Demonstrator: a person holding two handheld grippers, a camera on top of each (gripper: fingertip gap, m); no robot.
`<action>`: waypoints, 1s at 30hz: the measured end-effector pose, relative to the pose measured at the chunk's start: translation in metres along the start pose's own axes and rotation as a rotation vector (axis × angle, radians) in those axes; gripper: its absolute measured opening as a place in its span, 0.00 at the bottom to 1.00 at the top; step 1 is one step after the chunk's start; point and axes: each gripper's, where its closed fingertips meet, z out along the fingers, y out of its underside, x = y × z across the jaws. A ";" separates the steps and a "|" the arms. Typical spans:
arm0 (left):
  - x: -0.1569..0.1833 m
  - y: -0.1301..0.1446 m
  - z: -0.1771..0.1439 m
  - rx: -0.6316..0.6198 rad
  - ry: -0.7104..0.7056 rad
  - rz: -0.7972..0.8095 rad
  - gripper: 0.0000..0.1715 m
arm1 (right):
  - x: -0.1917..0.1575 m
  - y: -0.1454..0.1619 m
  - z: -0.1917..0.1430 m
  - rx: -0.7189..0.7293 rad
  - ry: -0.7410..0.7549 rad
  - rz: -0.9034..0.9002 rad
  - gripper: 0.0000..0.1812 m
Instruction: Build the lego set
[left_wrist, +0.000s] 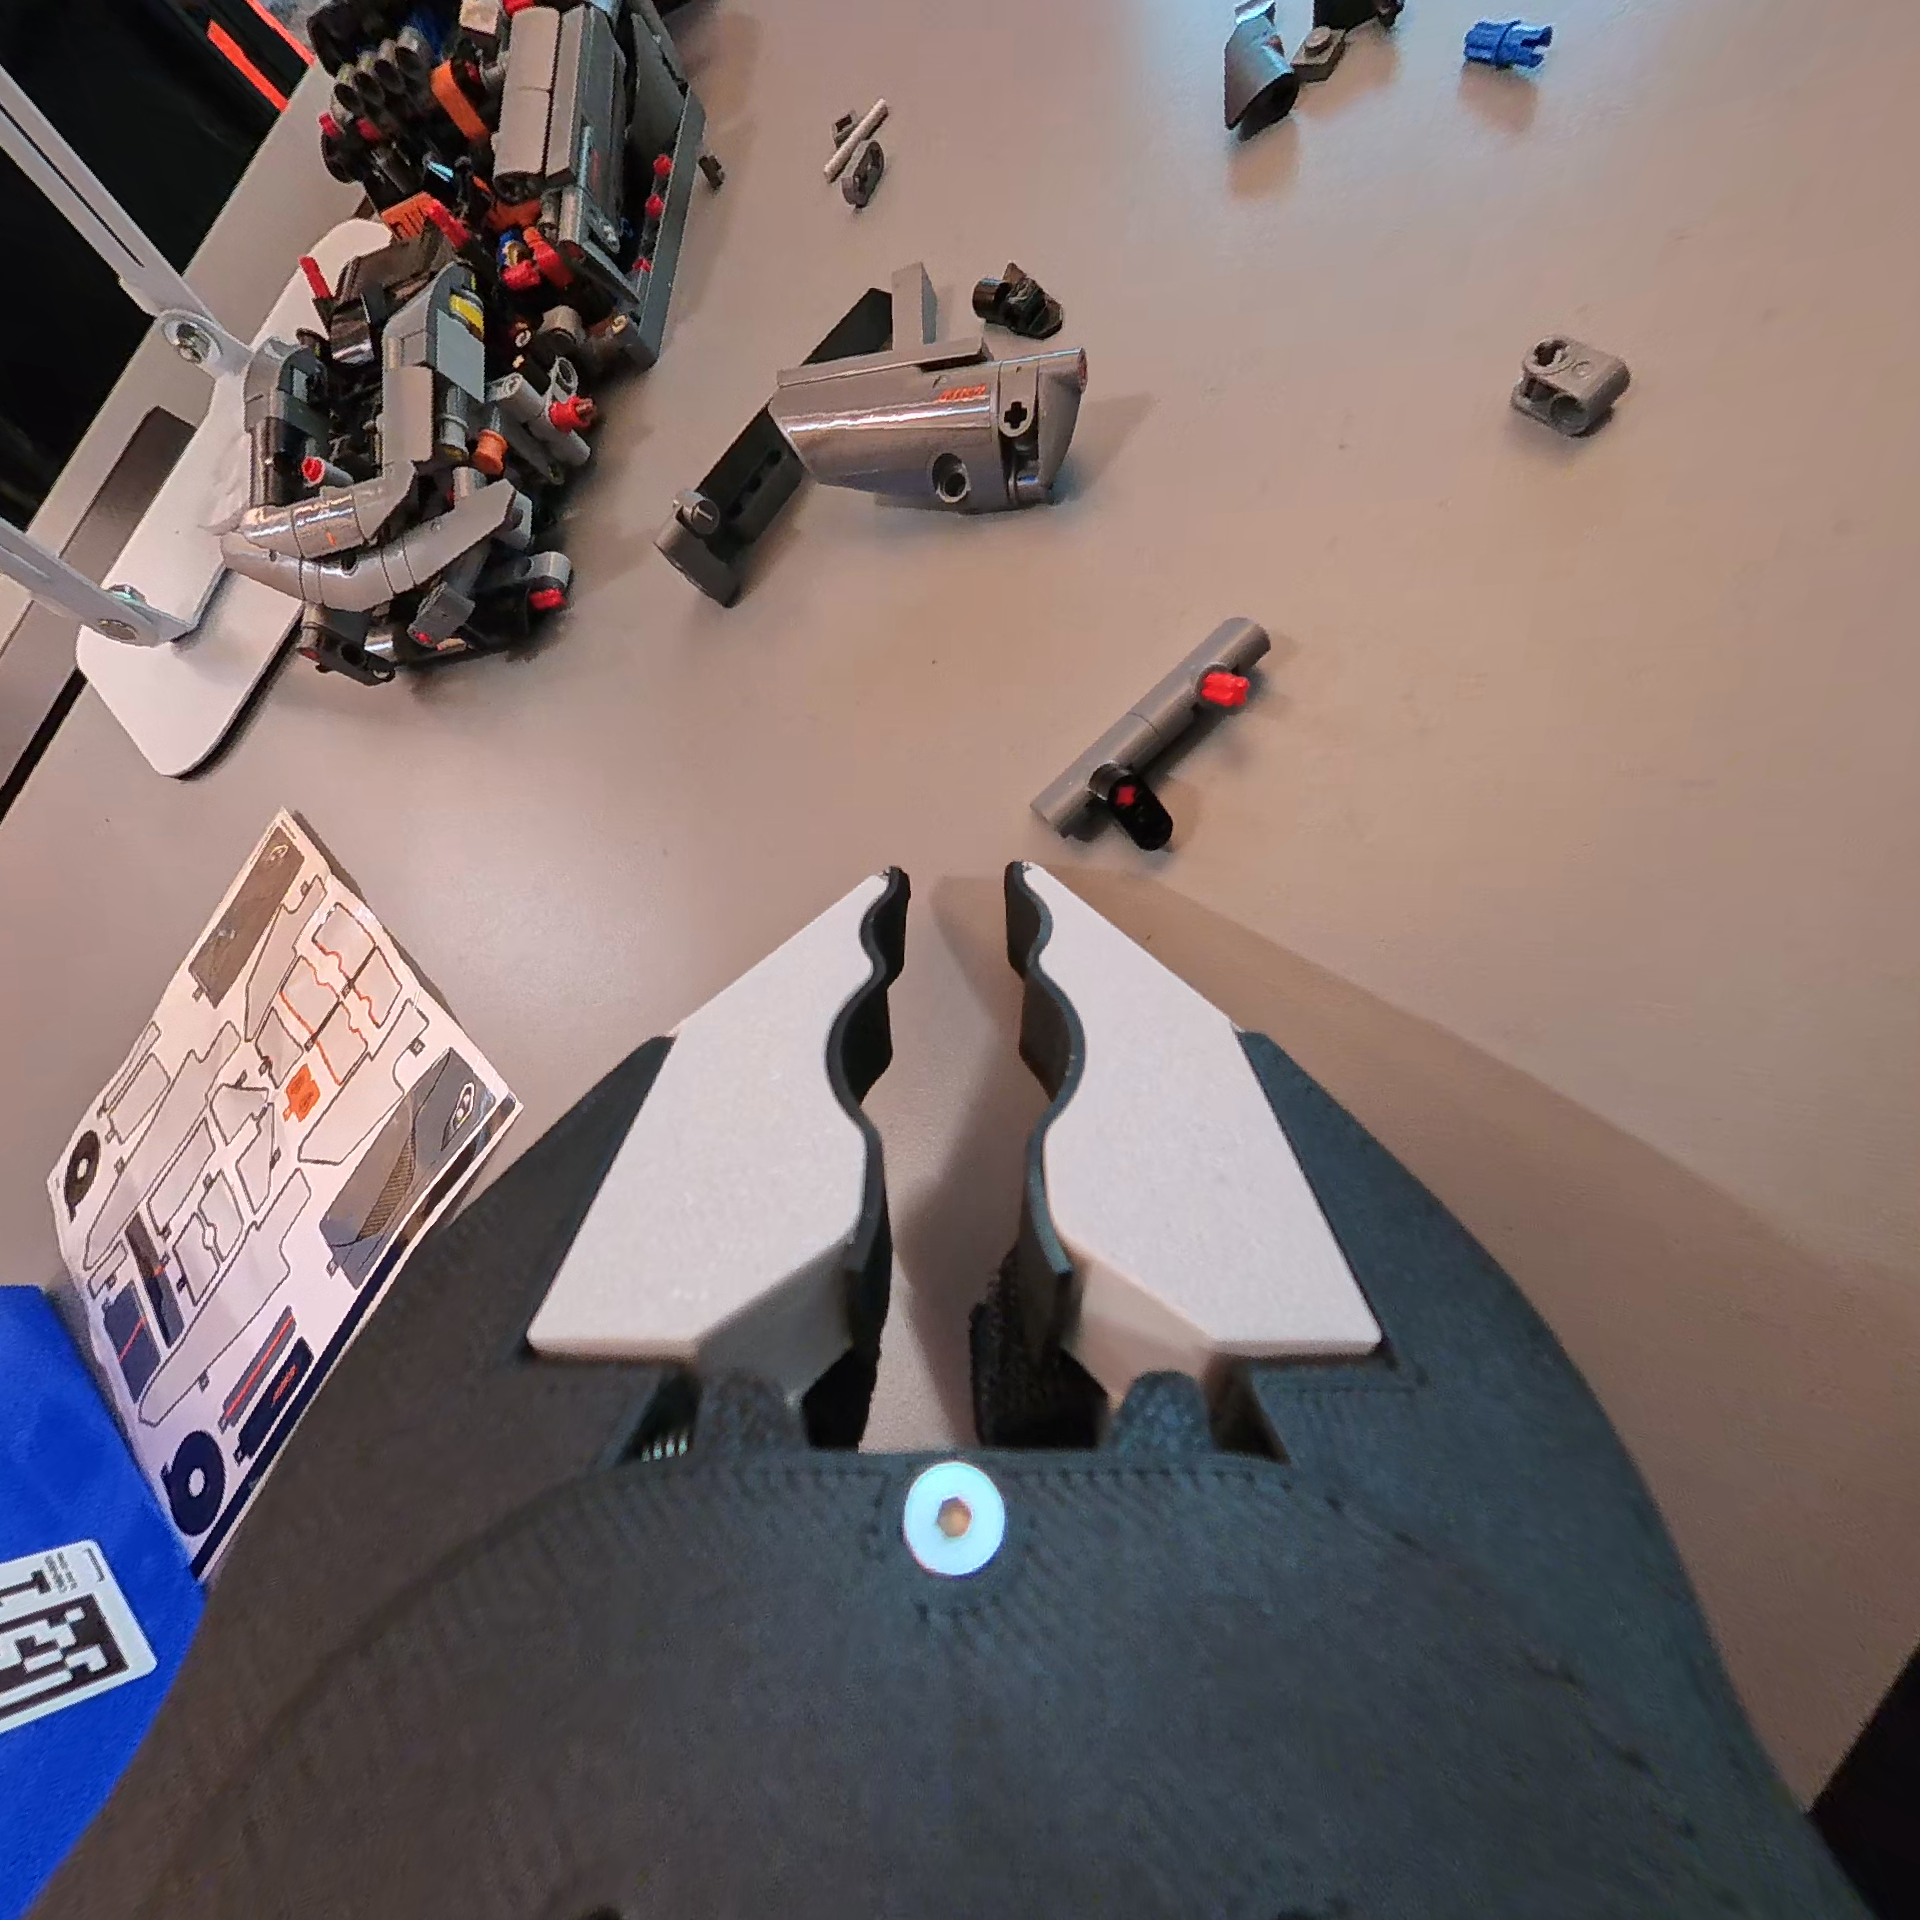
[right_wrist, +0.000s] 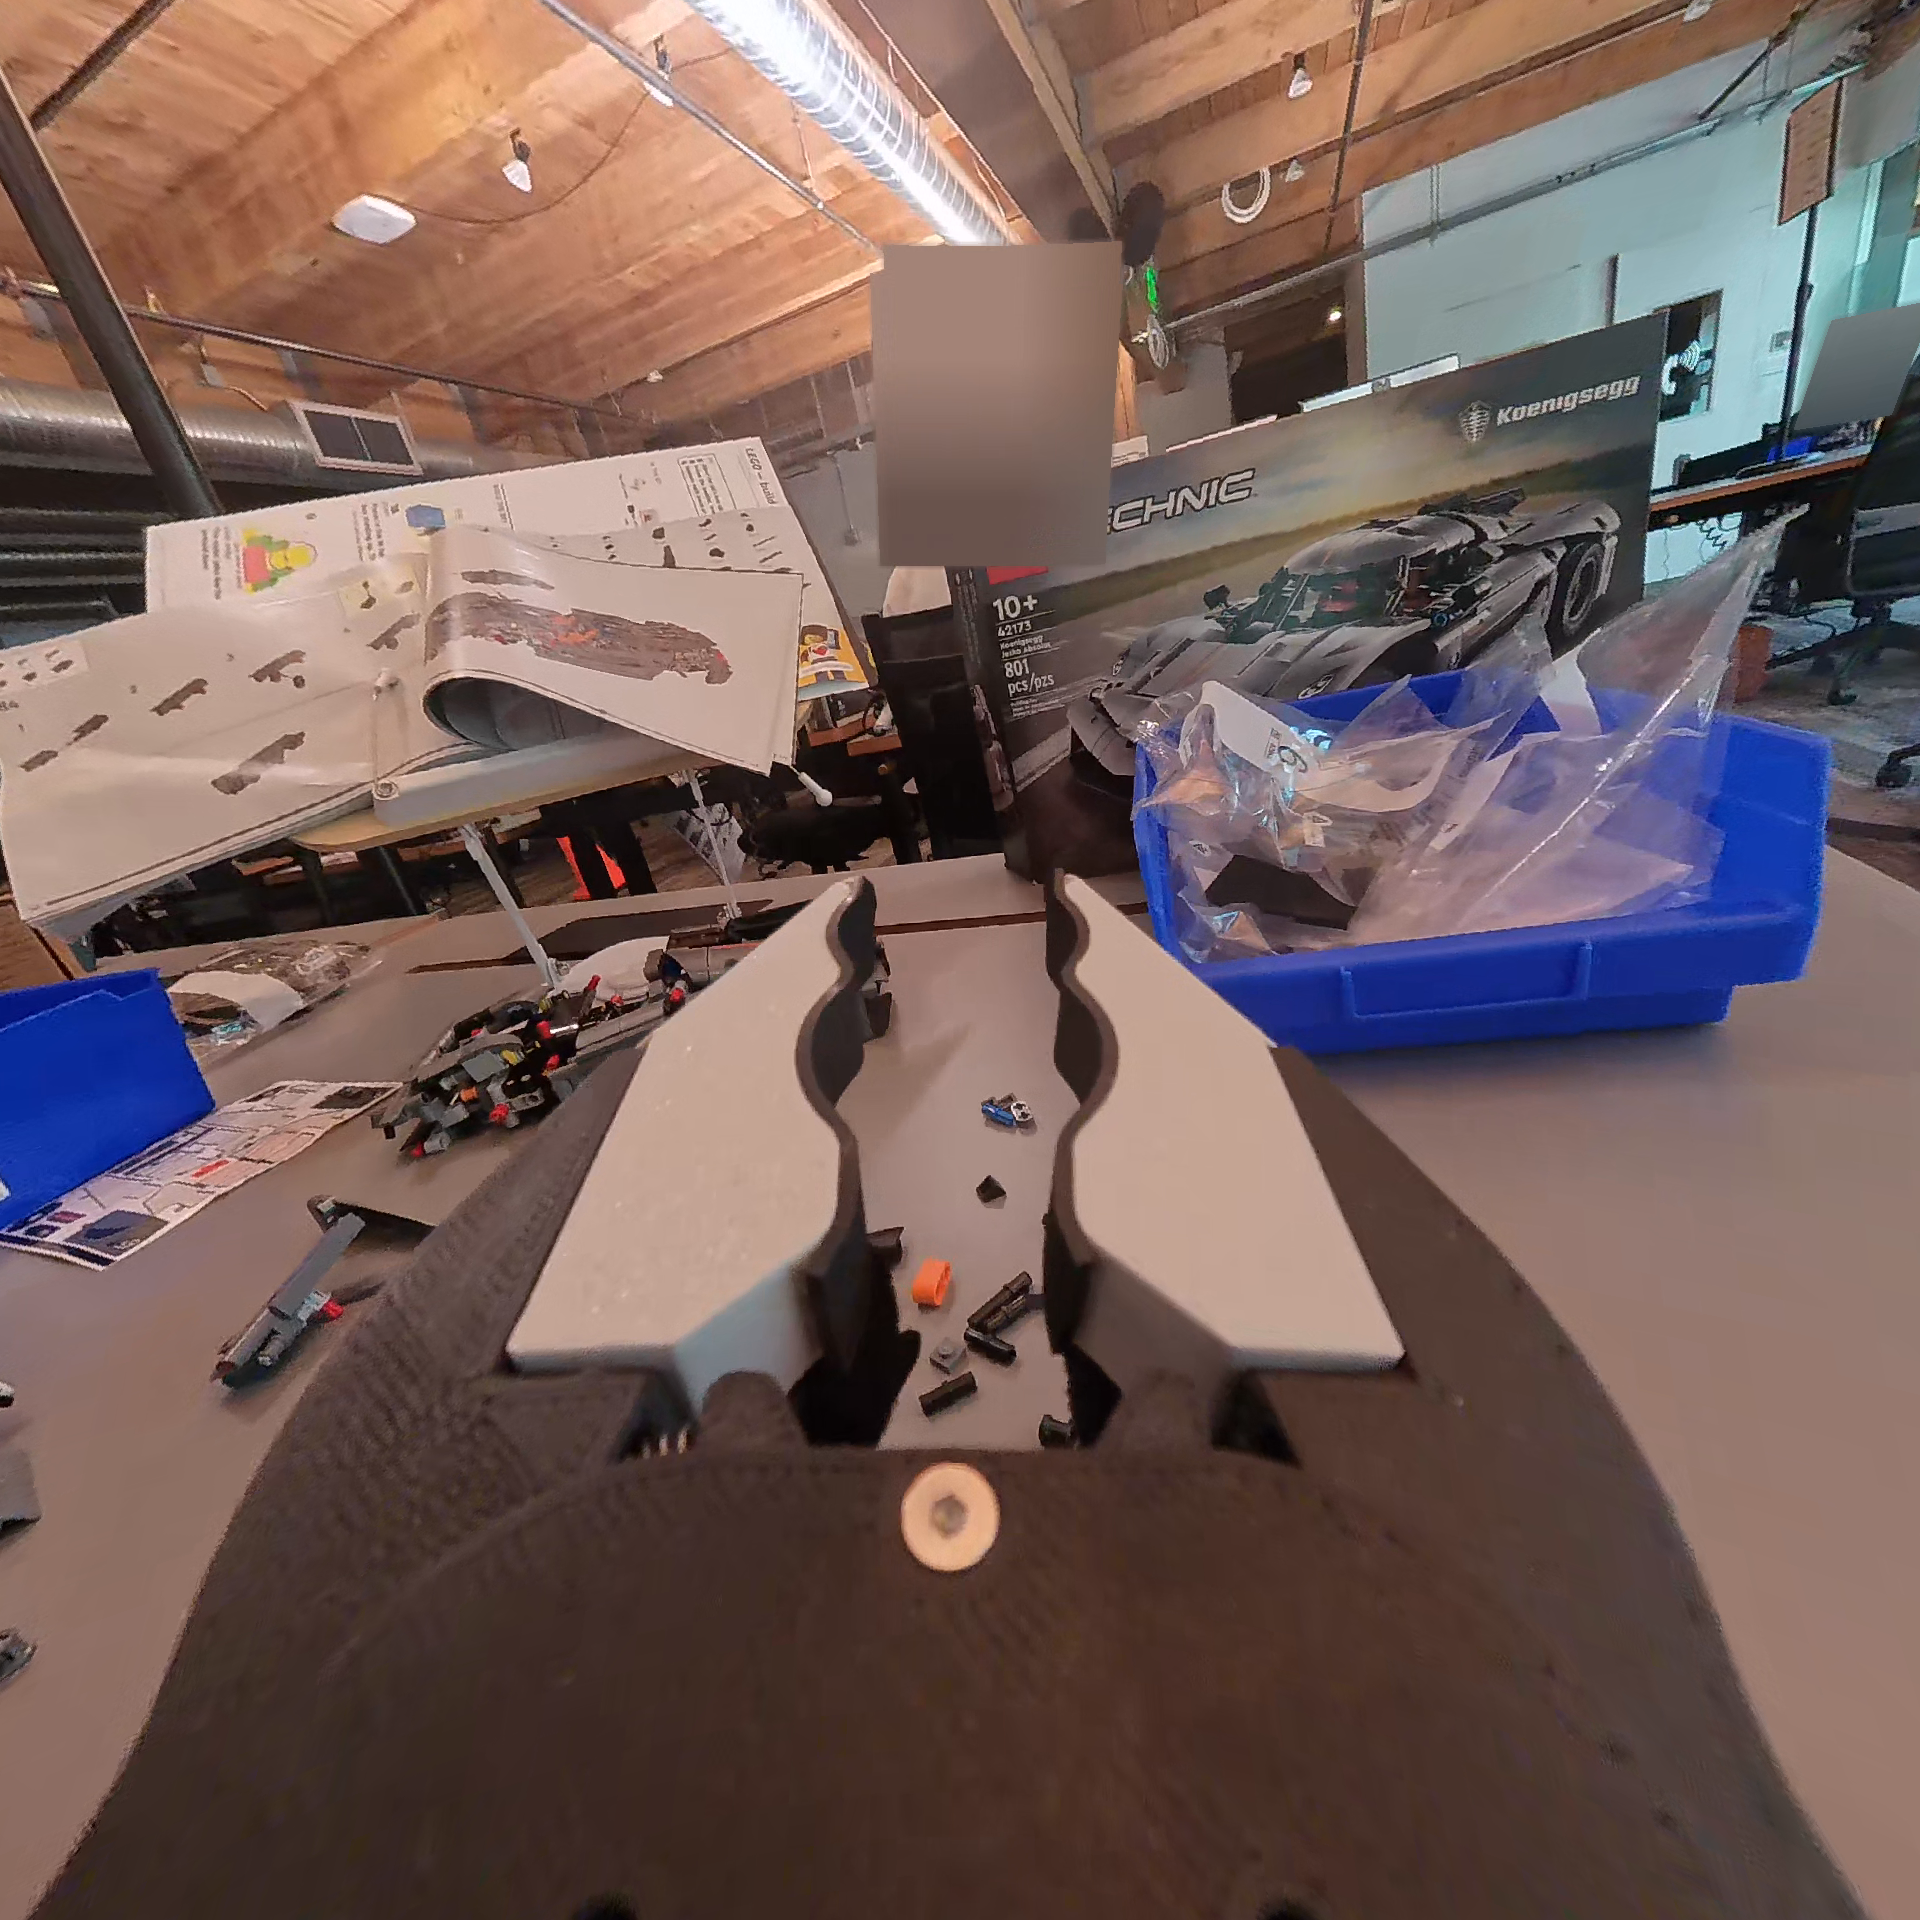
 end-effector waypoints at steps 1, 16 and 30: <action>0.000 0.000 0.000 0.000 0.000 0.000 0.10 | 0.002 -0.001 -0.001 0.006 0.001 0.011 0.17; 0.000 0.000 0.000 0.002 -0.008 0.008 0.10 | 0.004 0.022 0.011 -0.096 -0.002 0.039 0.23; 0.001 -0.004 -0.004 0.035 0.005 0.002 0.14 | 0.005 0.047 0.022 -0.208 0.008 0.034 0.26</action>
